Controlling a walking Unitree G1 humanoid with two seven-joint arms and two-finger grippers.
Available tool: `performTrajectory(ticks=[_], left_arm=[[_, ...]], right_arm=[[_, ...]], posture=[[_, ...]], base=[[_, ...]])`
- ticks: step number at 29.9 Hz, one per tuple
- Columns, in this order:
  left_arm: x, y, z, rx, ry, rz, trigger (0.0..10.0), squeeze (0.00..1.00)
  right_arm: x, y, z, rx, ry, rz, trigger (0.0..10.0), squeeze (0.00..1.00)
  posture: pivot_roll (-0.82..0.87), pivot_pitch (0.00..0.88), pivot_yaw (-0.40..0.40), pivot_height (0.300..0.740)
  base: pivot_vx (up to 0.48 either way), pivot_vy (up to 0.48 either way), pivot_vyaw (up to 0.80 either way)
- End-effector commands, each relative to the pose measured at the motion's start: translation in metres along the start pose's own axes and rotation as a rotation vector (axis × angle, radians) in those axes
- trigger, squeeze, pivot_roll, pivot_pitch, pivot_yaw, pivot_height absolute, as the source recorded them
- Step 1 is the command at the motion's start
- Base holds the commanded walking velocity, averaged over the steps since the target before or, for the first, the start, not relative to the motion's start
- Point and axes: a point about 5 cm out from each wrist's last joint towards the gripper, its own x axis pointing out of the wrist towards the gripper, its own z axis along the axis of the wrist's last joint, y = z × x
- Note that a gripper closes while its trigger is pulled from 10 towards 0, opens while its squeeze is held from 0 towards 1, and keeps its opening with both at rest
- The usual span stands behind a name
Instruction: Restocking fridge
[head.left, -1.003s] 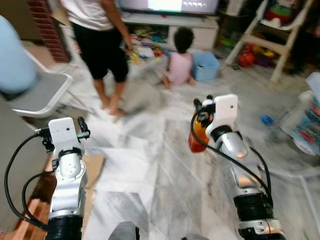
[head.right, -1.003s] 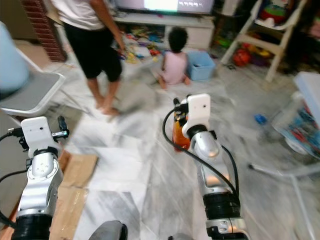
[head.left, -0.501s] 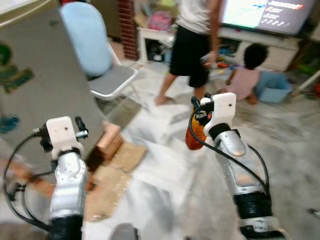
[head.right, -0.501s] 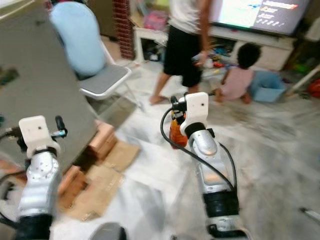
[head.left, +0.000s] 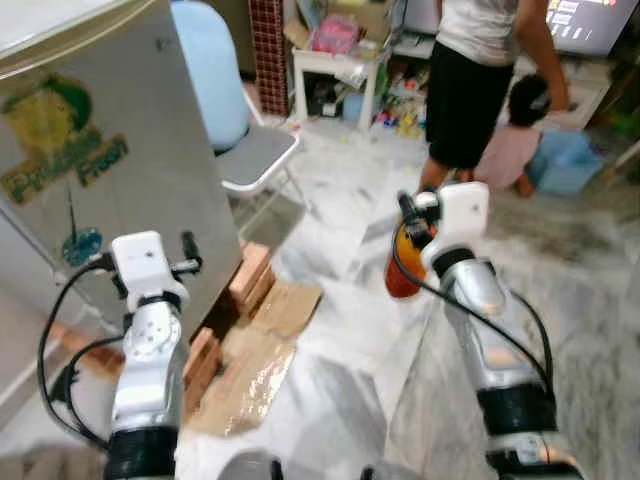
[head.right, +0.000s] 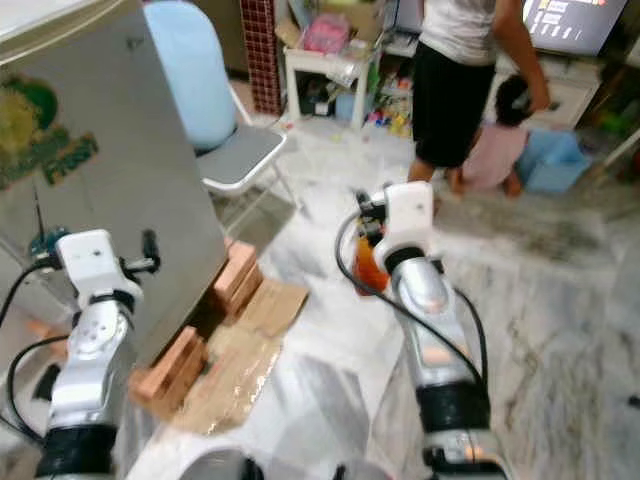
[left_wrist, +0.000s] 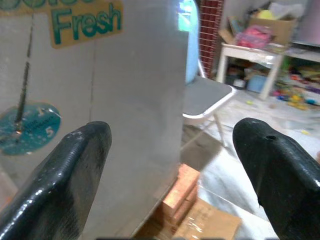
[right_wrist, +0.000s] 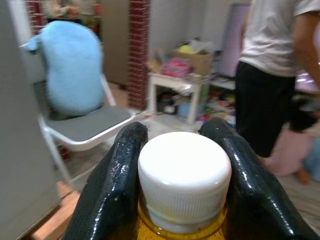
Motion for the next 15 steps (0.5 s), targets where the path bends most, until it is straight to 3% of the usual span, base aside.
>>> performTrajectory(ticks=[1, 8, 15], left_arm=[[0.002, 0.006, 0.005, 0.004, -0.014, 0.007, 10.0, 0.0], [-0.005, 0.004, -0.006, -0.048, 0.063, -0.045, 10.0, 0.0], [-0.01, 0.005, -0.009, -0.034, 0.07, -0.094, 10.0, 0.0]], right_arm=[[0.004, 0.007, 0.011, 0.003, -0.047, 0.019, 10.0, 0.0], [0.005, 0.003, 0.008, -0.008, -0.036, -0.011, 10.0, 0.0], [0.005, 0.0, 0.006, -0.023, -0.026, -0.031, 10.0, 0.0]], posture=[[0.07, 0.0, -0.05, 0.74], [0.06, 0.0, -0.049, 0.74], [0.07, 0.0, -0.05, 0.74]], base=[[0.0, 0.48, 0.0], [0.0, 0.479, 0.0], [0.0, 0.476, 0.0]])
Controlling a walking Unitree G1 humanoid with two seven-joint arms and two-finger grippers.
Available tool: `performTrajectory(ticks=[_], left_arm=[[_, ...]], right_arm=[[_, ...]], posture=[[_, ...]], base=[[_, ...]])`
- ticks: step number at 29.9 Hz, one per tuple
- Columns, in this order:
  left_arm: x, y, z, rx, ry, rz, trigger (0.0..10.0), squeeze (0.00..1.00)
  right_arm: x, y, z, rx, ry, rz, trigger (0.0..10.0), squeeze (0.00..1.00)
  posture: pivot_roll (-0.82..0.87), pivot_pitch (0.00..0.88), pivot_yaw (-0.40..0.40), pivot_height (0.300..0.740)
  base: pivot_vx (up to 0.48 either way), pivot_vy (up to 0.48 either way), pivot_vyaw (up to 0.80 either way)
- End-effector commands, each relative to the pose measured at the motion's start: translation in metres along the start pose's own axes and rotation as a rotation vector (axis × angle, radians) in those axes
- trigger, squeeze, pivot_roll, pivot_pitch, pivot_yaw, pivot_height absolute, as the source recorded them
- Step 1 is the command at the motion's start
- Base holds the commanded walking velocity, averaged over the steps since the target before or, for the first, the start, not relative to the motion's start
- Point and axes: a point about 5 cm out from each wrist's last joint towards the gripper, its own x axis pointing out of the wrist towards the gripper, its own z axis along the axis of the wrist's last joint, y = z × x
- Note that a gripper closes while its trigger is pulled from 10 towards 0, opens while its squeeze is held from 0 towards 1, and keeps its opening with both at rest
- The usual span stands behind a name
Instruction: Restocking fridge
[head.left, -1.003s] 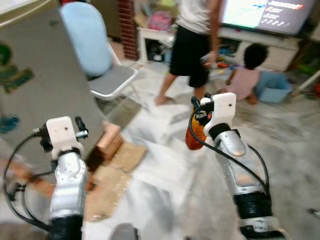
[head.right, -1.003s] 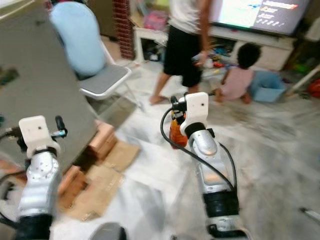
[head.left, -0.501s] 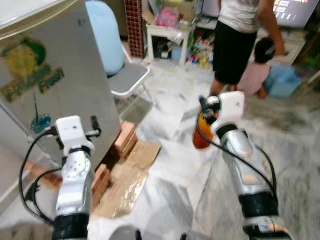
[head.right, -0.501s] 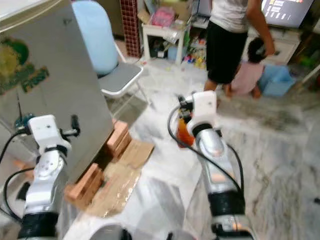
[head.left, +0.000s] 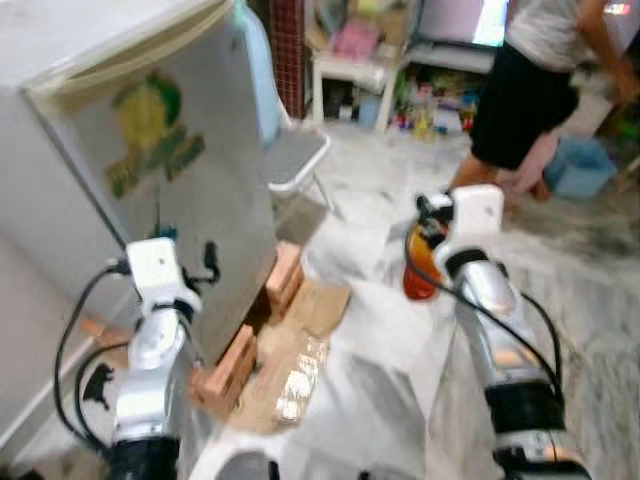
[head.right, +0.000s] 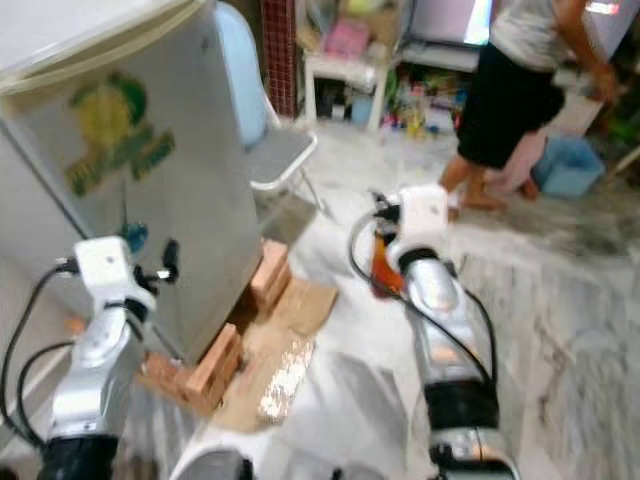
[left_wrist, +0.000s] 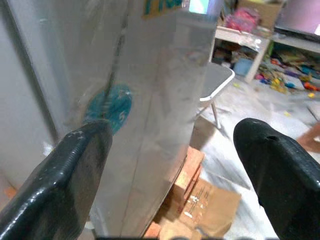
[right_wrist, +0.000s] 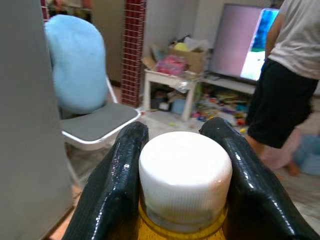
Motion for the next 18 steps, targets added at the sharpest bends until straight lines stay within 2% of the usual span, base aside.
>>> performTrajectory(ticks=[1, 4, 8, 13, 16, 18], left_arm=[[0.0, 0.006, 0.005, 0.009, -0.008, 0.01, 10.0, 0.0], [-0.001, 0.009, 0.006, 0.025, -0.02, 0.028, 10.0, 0.0], [-0.002, 0.013, 0.008, 0.027, -0.04, 0.038, 10.0, 0.0], [-0.007, 0.011, 0.009, 0.013, -0.05, -0.046, 10.0, 0.0], [-0.011, 0.011, 0.009, 0.049, -0.056, -0.093, 10.0, 0.0], [-0.012, 0.018, 0.011, 0.083, -0.098, -0.092, 10.0, 0.0]], right_arm=[[0.005, 0.012, 0.011, 0.011, -0.047, 0.028, 10.0, 0.0], [0.004, 0.013, 0.011, 0.008, -0.045, 0.027, 10.0, 0.0], [0.005, 0.01, 0.011, -0.011, -0.046, 0.0, 10.0, 0.0], [0.004, 0.002, 0.009, -0.038, -0.034, -0.046, 10.0, 0.0], [0.002, -0.003, 0.005, -0.061, -0.014, -0.078, 10.0, 0.0], [-0.001, -0.007, 0.0, -0.064, 0.017, -0.11, 10.0, 0.0]], posture=[[0.07, 0.0, -0.05, 0.74], [0.07, 0.0, -0.05, 0.74], [0.07, 0.0, -0.05, 0.74], [0.07, 0.0, -0.048, 0.74], [0.07, 0.0, -0.048, 0.74], [0.08, 0.0, -0.048, 0.74]], base=[[0.0, 0.472, 0.0], [0.0, 0.45, 0.0], [0.0, 0.0, 0.0], [0.0, 0.0, 0.0], [0.0, 0.0, 0.0], [0.0, 0.0, 0.0]])
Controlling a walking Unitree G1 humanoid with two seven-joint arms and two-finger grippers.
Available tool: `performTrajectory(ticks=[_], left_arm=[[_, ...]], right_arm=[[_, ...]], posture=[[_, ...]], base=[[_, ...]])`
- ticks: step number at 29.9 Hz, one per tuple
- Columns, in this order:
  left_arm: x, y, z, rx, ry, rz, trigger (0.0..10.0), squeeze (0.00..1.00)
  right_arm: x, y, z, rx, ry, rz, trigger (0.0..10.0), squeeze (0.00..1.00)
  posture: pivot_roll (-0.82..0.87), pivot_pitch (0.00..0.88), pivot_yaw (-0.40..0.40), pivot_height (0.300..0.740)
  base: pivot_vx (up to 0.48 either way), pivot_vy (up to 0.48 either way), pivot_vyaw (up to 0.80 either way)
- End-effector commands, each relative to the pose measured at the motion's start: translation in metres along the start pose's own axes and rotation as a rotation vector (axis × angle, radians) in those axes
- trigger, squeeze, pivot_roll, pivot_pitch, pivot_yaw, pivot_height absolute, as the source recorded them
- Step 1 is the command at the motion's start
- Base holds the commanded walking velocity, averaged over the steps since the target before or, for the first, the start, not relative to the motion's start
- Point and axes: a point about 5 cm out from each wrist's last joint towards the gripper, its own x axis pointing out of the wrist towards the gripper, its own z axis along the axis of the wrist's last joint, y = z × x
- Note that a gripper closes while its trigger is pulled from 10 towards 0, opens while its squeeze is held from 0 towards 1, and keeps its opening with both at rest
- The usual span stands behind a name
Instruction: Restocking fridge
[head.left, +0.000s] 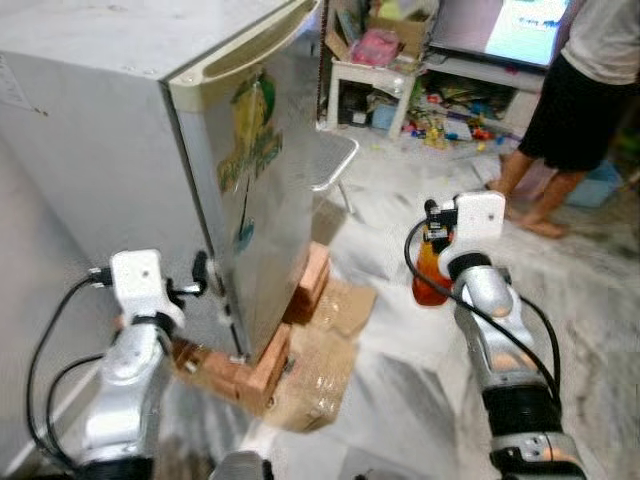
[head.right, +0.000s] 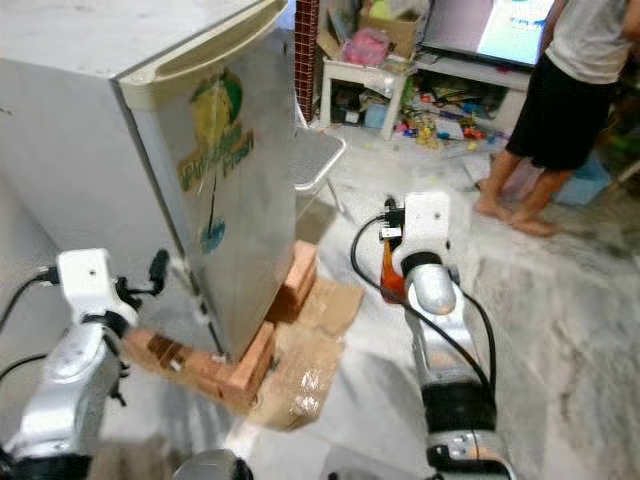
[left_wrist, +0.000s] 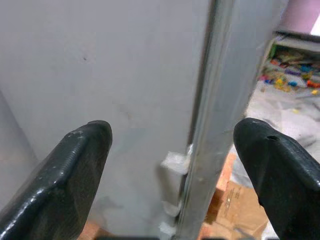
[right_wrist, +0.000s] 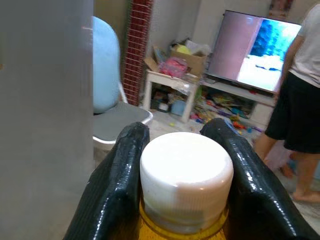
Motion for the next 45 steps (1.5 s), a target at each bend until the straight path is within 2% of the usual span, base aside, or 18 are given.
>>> performTrajectory(ticks=[1, 2, 5, 7, 9, 12, 13, 15, 20, 25, 31, 34, 36, 40, 42, 45], left_arm=[[-0.001, -0.002, 0.006, 0.021, -0.05, -0.027, 10.0, 0.0], [0.0, 0.006, 0.007, 0.082, -0.082, 0.0, 10.0, 0.0], [0.003, 0.015, 0.009, 0.038, -0.076, 0.017, 10.0, 0.0], [0.006, 0.018, 0.012, 0.045, -0.084, 0.026, 10.0, 0.0], [0.008, 0.02, 0.013, 0.032, -0.083, 0.037, 10.0, 0.0], [0.013, 0.017, 0.016, -0.087, -0.054, 0.063, 10.0, 0.0], [0.013, 0.017, 0.016, -0.087, -0.054, 0.063, 10.0, 0.0], [0.014, 0.007, 0.019, -0.09, -0.076, 0.035, 10.0, 0.0], [0.017, 0.003, 0.022, -0.09, -0.089, 0.026, 10.0, 0.0], [0.019, 0.018, 0.023, -0.069, -0.086, 0.114, 10.0, 0.0], [0.019, 0.025, 0.024, -0.061, -0.091, 0.151, 10.0, 0.0], [0.023, 0.024, 0.025, -0.069, -0.088, 0.134, 10.0, 0.0], [0.031, 0.017, 0.027, -0.109, -0.079, 0.08, 10.0, 0.0], [0.039, 0.01, 0.031, -0.113, -0.089, 0.04, 10.0, 0.0], [0.045, 0.007, 0.033, -0.1, -0.096, 0.046, 10.0, 0.0], [0.054, 0.007, 0.035, -0.103, -0.095, 0.078, 10.0, 0.0]], right_arm=[[0.0, -0.008, 0.0, -0.012, 0.009, -0.044, 10.0, 0.0], [-0.003, -0.009, -0.005, -0.005, 0.04, -0.052, 10.0, 0.0], [-0.007, -0.006, -0.01, 0.01, 0.055, -0.052, 10.0, 0.0], [-0.008, -0.005, -0.01, 0.009, 0.055, -0.051, 10.0, 0.0], [-0.008, -0.005, -0.01, 0.009, 0.054, -0.052, 10.0, 0.0], [-0.007, -0.009, -0.008, 0.011, 0.05, -0.063, 10.0, 0.0], [-0.007, -0.009, -0.008, 0.011, 0.05, -0.063, 10.0, 0.0], [-0.006, -0.011, -0.006, 0.012, 0.047, -0.078, 10.0, 0.0], [-0.005, -0.011, -0.001, 0.007, 0.038, -0.077, 10.0, 0.0], [-0.011, -0.011, -0.003, -0.002, 0.046, -0.069, 10.0, 0.0], [-0.016, -0.011, -0.005, -0.002, 0.054, -0.07, 10.0, 0.0], [-0.02, -0.011, -0.007, 0.0, 0.066, -0.067, 10.0, 0.0], [-0.025, -0.011, -0.009, -0.003, 0.077, -0.062, 10.0, 0.0], [-0.031, -0.013, -0.011, -0.027, 0.09, -0.061, 10.0, 0.0], [-0.037, -0.017, -0.013, -0.069, 0.103, -0.085, 10.0, 0.0], [-0.043, -0.02, -0.016, -0.052, 0.128, -0.102, 10.0, 0.0]], posture=[[0.08, 0.0, -0.048, 0.74], [0.08, 0.0, -0.045, 0.74], [0.07, 0.0, -0.041, 0.74], [0.07, 0.0, -0.038, 0.74], [0.07, 0.0, -0.036, 0.74], [0.07, 0.004, -0.024, 0.74], [0.07, 0.004, -0.024, 0.74], [0.07, 0.02, -0.024, 0.74], [0.07, 0.042, -0.02, 0.74], [0.07, 0.049, -0.012, 0.74], [0.06, 0.053, -0.012, 0.74], [0.06, 0.056, -0.015, 0.74], [0.06, 0.057, -0.021, 0.74], [0.04, 0.058, -0.021, 0.74], [0.03, 0.058, -0.02, 0.74], [0.01, 0.065, -0.014, 0.74]], base=[[0.0, 0.0, 0.0], [0.0, 0.0, 0.0], [0.0, 0.0, -0.62], [0.0, 0.0, -0.8], [0.0, 0.0, -0.8], [0.0, 0.0, -0.8], [0.0, 0.0, -0.8], [0.0, 0.0, -0.61], [0.0, 0.0, -0.47], [0.0, 0.0, 0.0], [0.0, 0.0, 0.0], [0.0, 0.0, 0.0], [0.0, 0.0, 0.0], [0.0, 0.0, 0.0], [0.0, 0.0, 0.0], [0.0, 0.0, 0.0]])
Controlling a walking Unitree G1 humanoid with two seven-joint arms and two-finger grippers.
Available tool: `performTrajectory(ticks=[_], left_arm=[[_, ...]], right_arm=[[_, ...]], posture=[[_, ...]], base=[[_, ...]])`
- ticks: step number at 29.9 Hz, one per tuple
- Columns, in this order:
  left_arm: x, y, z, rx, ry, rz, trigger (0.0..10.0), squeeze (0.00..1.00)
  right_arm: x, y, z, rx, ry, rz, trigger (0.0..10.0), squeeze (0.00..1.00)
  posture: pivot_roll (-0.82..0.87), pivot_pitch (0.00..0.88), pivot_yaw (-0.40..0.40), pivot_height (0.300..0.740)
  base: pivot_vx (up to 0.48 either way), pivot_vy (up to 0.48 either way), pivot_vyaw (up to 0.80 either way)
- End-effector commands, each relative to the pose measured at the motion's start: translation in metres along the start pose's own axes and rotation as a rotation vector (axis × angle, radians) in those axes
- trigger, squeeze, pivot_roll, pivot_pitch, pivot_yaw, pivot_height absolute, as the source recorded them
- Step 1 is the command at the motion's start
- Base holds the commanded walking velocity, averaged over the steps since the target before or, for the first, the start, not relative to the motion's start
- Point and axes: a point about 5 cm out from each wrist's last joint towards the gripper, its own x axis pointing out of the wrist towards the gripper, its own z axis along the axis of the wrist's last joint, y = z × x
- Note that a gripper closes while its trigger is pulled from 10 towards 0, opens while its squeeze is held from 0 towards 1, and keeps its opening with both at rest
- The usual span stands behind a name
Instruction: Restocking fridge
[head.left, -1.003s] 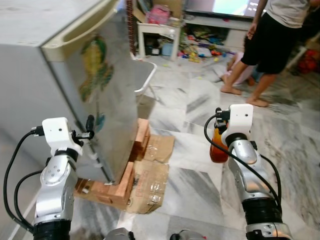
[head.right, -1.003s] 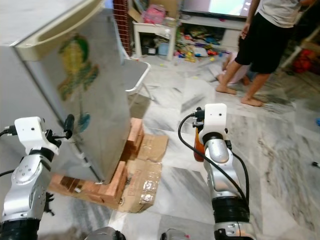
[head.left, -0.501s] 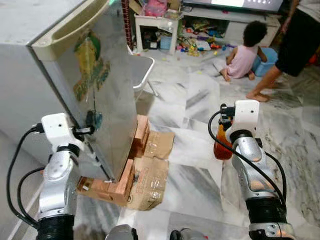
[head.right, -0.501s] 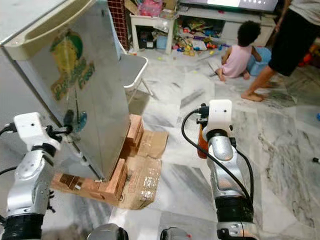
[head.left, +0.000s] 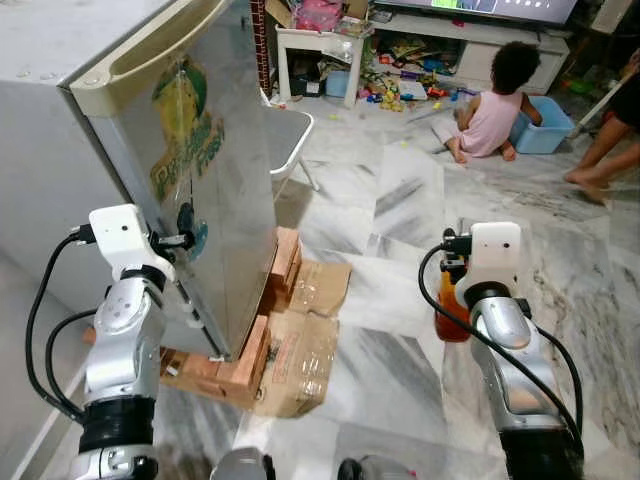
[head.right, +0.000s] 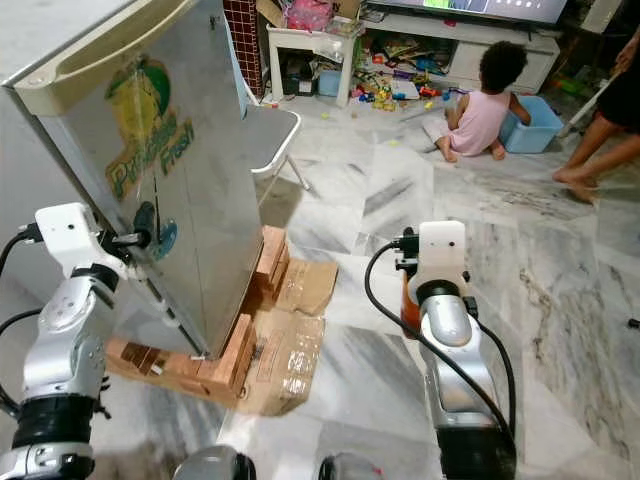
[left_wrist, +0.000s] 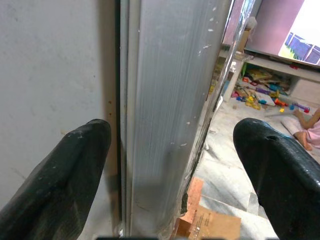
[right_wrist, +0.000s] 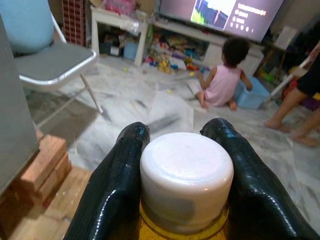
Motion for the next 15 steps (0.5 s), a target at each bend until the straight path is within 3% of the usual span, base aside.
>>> performTrajectory(ticks=[1, 6, 7, 10, 11, 15], left_arm=[[0.01, 0.0, 0.001, 0.017, 0.007, 0.04, 10.0, 0.0], [0.018, 0.003, 0.002, 0.059, 0.009, 0.067, 10.0, 0.0], [0.02, 0.004, 0.003, 0.099, 0.013, 0.088, 10.0, 0.0], [0.027, -0.002, 0.007, 0.108, 0.021, 0.047, 10.0, 0.0], [0.031, -0.012, 0.011, 0.085, -0.002, -0.044, 10.0, 0.0], [0.031, -0.043, 0.011, 0.034, 0.015, -0.225, 10.0, 0.0]], right_arm=[[-0.003, -0.006, 0.01, 0.003, -0.029, -0.02, 10.0, 0.0], [-0.006, -0.009, 0.013, 0.006, -0.033, -0.033, 10.0, 0.0], [-0.007, -0.009, 0.014, 0.007, -0.033, -0.035, 10.0, 0.0], [-0.008, -0.011, 0.014, 0.009, -0.03, -0.04, 10.0, 0.0], [-0.009, -0.011, 0.014, 0.012, -0.024, -0.043, 10.0, 0.0], [-0.009, -0.01, 0.012, 0.024, -0.01, -0.048, 10.0, 0.0]], posture=[[0.01, 0.066, -0.011, 0.74], [0.0, 0.065, -0.001, 0.74], [-0.01, 0.065, 0.002, 0.74], [-0.01, 0.061, 0.003, 0.74], [0.0, 0.058, 0.001, 0.74], [0.0, 0.053, -0.002, 0.74]], base=[[0.0, 0.0, 0.0], [0.0, 0.0, 0.0], [0.0, 0.0, 0.0], [0.0, 0.0, 0.0], [0.0, 0.0, 0.0], [0.0, 0.0, 0.0]])
